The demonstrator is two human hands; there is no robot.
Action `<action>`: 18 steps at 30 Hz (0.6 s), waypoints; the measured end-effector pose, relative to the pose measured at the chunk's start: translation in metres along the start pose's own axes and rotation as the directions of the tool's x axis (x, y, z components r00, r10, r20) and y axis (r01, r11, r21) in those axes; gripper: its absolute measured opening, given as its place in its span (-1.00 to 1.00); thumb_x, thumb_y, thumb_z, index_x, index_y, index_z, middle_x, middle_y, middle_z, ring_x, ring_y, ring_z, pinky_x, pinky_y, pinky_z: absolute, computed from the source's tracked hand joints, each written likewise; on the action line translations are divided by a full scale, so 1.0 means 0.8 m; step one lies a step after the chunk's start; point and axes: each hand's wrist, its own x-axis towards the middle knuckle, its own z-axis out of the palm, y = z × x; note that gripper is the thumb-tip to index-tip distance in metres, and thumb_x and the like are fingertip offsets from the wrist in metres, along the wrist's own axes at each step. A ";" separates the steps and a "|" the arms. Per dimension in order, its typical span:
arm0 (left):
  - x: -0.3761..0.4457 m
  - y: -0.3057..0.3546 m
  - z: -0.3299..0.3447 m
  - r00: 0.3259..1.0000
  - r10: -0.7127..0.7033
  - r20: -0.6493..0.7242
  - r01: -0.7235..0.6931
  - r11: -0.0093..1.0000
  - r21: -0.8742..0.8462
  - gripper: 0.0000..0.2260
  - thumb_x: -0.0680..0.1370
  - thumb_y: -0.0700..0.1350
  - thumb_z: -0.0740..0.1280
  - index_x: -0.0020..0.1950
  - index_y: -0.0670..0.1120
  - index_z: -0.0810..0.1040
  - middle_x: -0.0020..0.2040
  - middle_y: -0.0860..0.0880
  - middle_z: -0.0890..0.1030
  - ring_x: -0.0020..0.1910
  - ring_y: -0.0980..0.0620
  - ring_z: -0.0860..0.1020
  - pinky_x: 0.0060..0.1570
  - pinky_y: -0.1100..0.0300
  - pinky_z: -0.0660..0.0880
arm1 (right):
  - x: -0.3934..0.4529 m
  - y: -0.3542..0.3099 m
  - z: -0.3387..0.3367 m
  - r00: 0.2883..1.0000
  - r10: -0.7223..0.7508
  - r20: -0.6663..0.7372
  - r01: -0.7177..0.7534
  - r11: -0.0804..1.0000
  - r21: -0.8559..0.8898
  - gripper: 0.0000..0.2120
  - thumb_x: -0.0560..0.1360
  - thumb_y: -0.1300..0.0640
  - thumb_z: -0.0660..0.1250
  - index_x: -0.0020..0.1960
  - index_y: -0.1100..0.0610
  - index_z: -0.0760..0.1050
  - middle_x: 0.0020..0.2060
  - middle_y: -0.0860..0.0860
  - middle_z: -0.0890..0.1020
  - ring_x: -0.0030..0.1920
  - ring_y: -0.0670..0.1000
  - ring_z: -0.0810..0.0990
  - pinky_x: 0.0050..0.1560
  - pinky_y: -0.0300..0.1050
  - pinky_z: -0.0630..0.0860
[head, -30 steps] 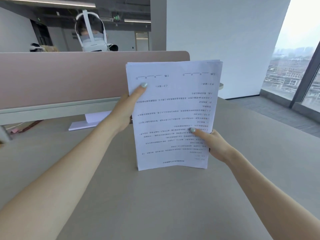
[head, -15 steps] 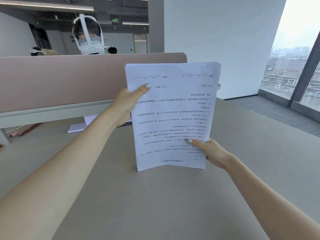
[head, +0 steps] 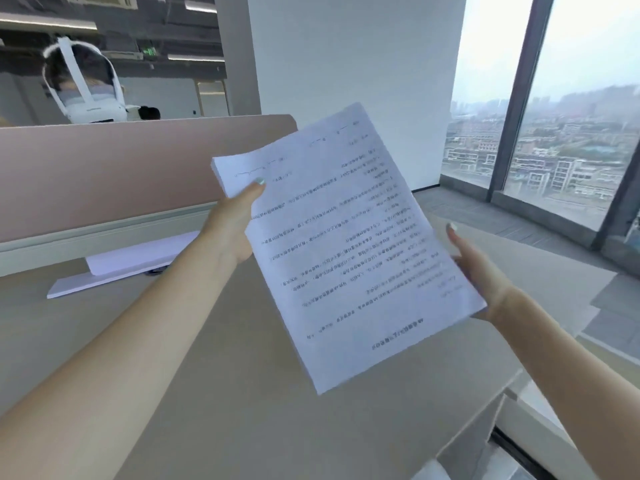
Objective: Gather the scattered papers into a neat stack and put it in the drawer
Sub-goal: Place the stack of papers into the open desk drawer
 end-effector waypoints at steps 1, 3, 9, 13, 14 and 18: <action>-0.002 -0.010 0.016 0.999 -0.051 0.014 0.051 0.998 -0.044 -0.83 0.56 -0.04 0.27 0.12 0.01 0.56 0.01 0.02 0.65 -0.10 0.04 0.63 -0.25 0.15 0.57 | -0.023 0.001 -0.020 0.996 -0.093 0.014 0.091 0.992 0.084 -0.15 0.33 -0.43 0.22 0.38 0.17 0.41 0.36 0.15 0.46 0.38 0.15 0.42 0.43 0.10 0.25; -0.007 -0.033 0.052 0.991 -0.125 0.042 0.129 0.986 -0.103 -0.77 0.58 -0.05 0.24 0.21 -0.02 0.54 0.05 0.00 0.64 -0.11 0.04 0.63 -0.29 0.15 0.55 | -0.073 0.006 -0.060 0.982 -0.180 -0.062 0.190 0.950 0.249 -0.11 0.41 -0.49 -0.01 0.53 0.08 0.11 0.52 0.11 0.17 0.54 0.14 0.06 0.49 0.15 -0.17; -0.050 -0.112 0.183 0.961 -0.271 0.050 0.275 0.935 -0.225 -0.76 0.55 0.00 0.28 0.18 -0.03 0.53 0.06 0.01 0.64 -0.16 0.02 0.61 -0.20 0.14 0.55 | -0.189 0.028 -0.071 0.888 -0.162 -0.431 0.342 0.859 0.381 -0.16 0.40 -0.44 0.06 0.51 0.04 0.17 0.48 0.12 0.28 0.48 0.19 0.23 0.43 0.25 0.19; -0.093 -0.161 0.254 0.917 -0.387 0.095 0.398 0.880 -0.258 -0.76 0.55 0.00 0.28 0.17 -0.05 0.51 -0.11 0.02 0.59 -0.17 -0.02 0.59 -0.18 0.11 0.55 | -0.231 0.040 -0.089 0.670 -0.253 -0.698 0.394 0.918 0.046 -0.52 0.55 -0.13 0.07 0.37 0.07 0.40 0.19 0.07 0.63 0.12 0.11 0.63 -0.04 0.03 0.57; -0.102 -0.174 0.269 0.904 -0.413 0.109 0.427 0.869 -0.251 -0.73 0.55 0.01 0.27 0.20 -0.06 0.50 -0.09 0.02 0.59 -0.13 -0.04 0.59 -0.12 0.09 0.54 | -0.242 0.049 -0.097 0.626 -0.201 -0.754 0.373 0.926 0.062 -0.60 0.56 -0.05 0.15 0.33 0.09 0.43 0.12 0.07 0.65 0.06 0.11 0.64 -0.08 0.04 0.55; -0.128 -0.229 0.323 0.827 -0.538 0.160 0.562 0.798 -0.218 -0.69 0.55 0.03 0.27 0.24 -0.07 0.48 0.11 -0.03 0.58 0.01 -0.08 0.57 0.07 0.06 0.52 | -0.288 0.074 -0.124 0.418 0.000 -0.909 0.296 0.945 0.137 -0.71 0.57 0.13 0.23 0.26 0.18 0.45 0.10 0.14 0.63 -0.01 0.16 0.61 -0.06 0.11 0.52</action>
